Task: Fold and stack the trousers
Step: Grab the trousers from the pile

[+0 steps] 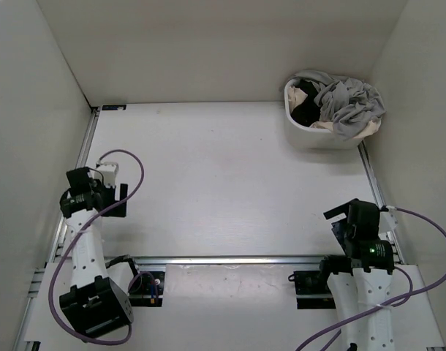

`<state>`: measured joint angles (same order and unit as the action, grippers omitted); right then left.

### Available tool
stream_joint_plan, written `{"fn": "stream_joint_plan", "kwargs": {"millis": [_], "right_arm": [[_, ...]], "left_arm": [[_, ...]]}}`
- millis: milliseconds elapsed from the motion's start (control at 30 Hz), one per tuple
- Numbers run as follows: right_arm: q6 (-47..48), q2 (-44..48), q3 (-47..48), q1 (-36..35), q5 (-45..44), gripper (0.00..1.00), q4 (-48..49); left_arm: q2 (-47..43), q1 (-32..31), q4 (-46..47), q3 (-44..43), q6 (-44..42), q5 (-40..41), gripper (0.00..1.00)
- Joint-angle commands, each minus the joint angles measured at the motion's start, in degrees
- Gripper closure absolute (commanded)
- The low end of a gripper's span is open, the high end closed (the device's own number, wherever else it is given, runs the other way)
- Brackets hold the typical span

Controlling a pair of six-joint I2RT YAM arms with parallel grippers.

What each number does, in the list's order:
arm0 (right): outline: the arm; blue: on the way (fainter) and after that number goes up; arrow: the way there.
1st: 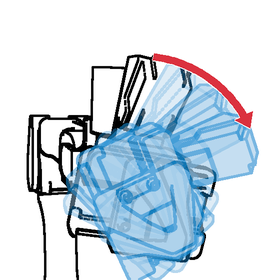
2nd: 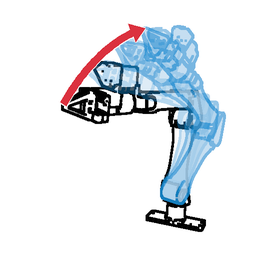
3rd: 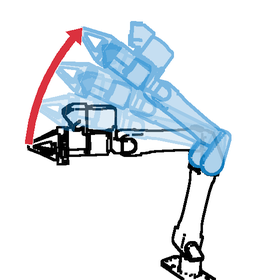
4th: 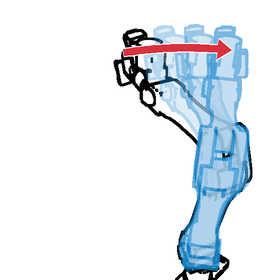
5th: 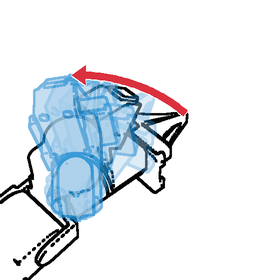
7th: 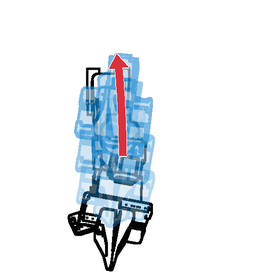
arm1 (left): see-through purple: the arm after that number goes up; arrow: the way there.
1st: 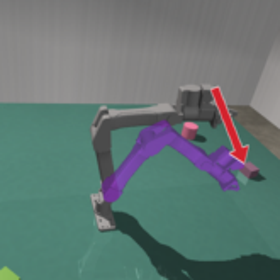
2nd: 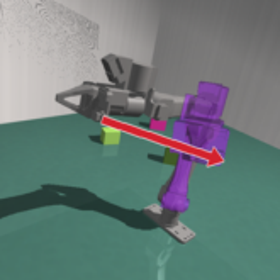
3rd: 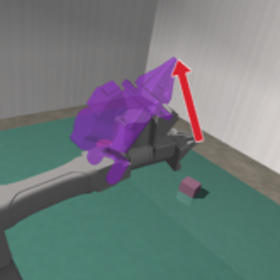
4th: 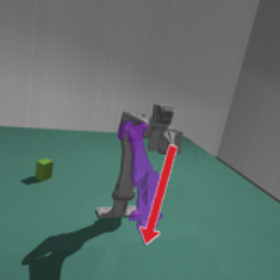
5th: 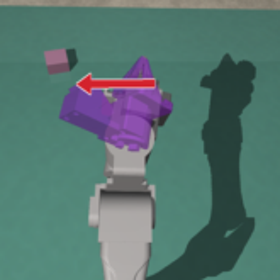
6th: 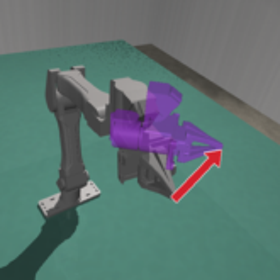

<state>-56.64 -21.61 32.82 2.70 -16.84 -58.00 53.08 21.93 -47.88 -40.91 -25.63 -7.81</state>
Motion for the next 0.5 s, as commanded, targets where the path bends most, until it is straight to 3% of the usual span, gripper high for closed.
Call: {"fn": "stream_joint_plan", "kwargs": {"millis": [0, 133, 200, 300, 367, 467], "right_arm": [[8.2, -3.2, 7.1, -0.2, -4.2, 0.01, -3.6], [25.0, -16.4, 23.3, -0.2, -6.9, 0.01, 4.5], [29.4, -23.3, 30.7, -0.2, -8.6, 0.01, 5.7], [36.4, -39.8, 48.4, -0.2, -10.3, 0.01, 5.3], [39.5, -53.4, 64.0, 0.3, -10.3, 0.01, 2.4], [41.6, -68.8, 77.3, 0.3, -10.3, 0.01, 1.6]], "left_arm": [[-2.4, -0.2, 0.0, -13.6, 2.1, -4.5, 0.00], [-1.1, -0.2, -2.4, -35.8, 8.7, -15.6, 0.00], [-1.0, -0.2, -1.2, -37.8, 11.5, -16.4, 0.00], [-1.6, -0.2, -0.6, -37.1, 2.8, -26.6, 0.00], [0.7, -0.2, -0.6, -36.6, 2.7, -27.5, 0.00], [3.1, -0.2, -0.6, -35.3, 3.2, -27.5, 0.06]]}}
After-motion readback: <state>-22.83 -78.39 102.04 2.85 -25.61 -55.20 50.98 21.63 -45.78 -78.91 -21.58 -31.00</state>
